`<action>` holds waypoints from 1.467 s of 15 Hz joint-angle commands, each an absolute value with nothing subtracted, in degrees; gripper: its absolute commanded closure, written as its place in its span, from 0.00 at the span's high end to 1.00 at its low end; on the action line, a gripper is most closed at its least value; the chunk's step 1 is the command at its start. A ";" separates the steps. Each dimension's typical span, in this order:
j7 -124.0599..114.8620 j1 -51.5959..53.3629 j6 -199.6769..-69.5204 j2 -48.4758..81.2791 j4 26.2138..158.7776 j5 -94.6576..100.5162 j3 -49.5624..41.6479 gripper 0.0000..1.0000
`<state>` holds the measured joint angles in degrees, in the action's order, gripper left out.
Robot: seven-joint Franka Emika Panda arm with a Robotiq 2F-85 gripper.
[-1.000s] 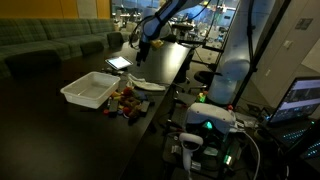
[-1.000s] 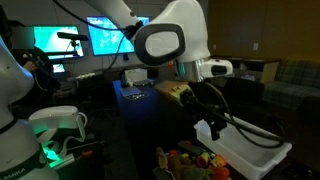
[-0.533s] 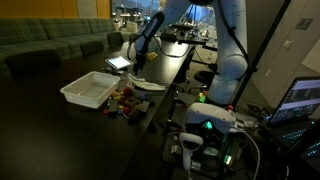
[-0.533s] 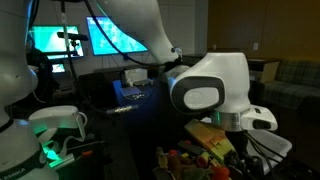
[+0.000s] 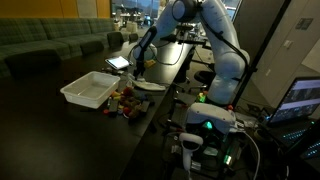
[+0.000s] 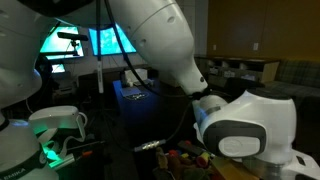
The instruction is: Use the towel to sweep the things on the table to the left and then put the towel in the white bin
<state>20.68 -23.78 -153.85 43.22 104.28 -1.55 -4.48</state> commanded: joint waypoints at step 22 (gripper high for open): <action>16.69 -29.36 -137.13 59.34 85.53 -5.88 -2.97 0.42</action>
